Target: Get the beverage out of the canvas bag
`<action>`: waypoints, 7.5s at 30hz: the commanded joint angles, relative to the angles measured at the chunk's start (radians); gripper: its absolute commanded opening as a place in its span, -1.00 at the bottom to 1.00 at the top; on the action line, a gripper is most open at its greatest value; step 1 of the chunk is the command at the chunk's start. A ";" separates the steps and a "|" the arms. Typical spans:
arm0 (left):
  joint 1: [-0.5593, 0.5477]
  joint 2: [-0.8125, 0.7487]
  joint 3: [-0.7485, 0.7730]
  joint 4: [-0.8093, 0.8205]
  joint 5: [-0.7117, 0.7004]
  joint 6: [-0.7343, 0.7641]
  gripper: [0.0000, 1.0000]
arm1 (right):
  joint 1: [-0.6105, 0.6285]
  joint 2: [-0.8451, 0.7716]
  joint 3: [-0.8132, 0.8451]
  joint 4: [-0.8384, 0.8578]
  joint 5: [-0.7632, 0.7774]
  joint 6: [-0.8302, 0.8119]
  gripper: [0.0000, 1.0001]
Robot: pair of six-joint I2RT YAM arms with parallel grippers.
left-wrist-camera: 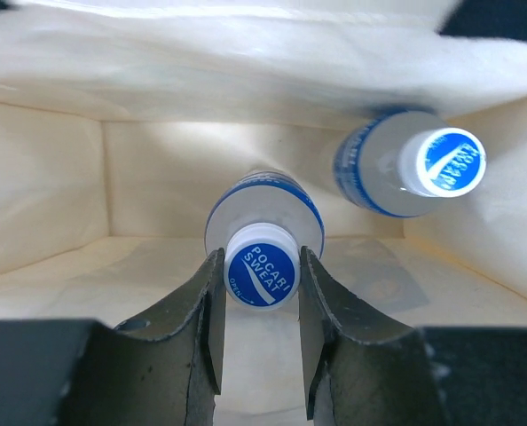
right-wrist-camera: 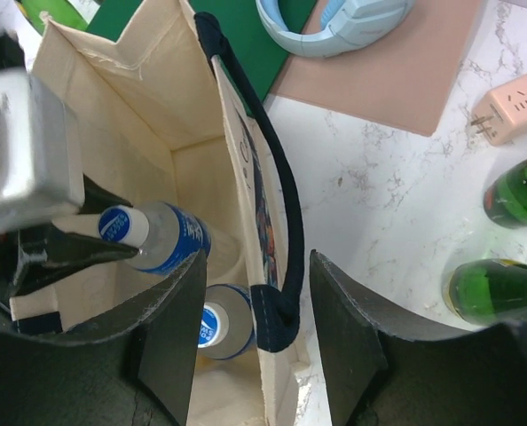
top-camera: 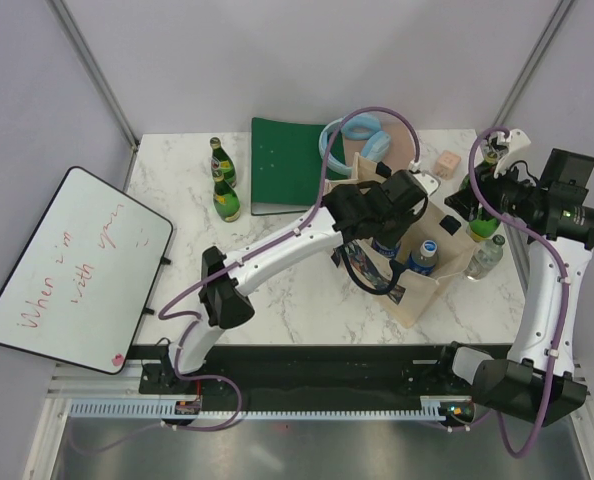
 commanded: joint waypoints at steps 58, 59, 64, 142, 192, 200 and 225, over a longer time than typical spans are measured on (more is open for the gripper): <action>0.641 -0.961 -1.123 0.716 0.083 -0.031 -0.95 | 0.458 0.064 -0.084 0.004 0.106 -0.167 0.18; 0.641 -0.940 -1.118 0.724 0.084 -0.025 -0.95 | 0.458 0.065 -0.087 0.004 0.109 -0.167 0.18; 0.643 -0.872 -1.071 0.732 0.083 0.015 -0.95 | 0.458 0.062 -0.093 0.004 0.114 -0.177 0.19; 0.495 -0.829 -0.971 0.545 0.632 -0.375 0.74 | 0.525 0.076 0.017 -0.265 0.542 -0.280 -1.00; 0.499 -1.260 -1.067 0.437 0.043 -0.181 0.75 | 1.115 0.283 0.542 -0.056 0.172 -0.199 -1.00; 0.499 -1.330 -1.143 0.404 -0.003 -0.212 0.76 | 1.232 0.288 0.283 0.114 0.220 -0.323 -1.00; 0.499 -1.401 -1.210 0.376 -0.023 -0.234 0.76 | 1.197 0.438 -0.016 0.720 0.401 -0.030 -0.61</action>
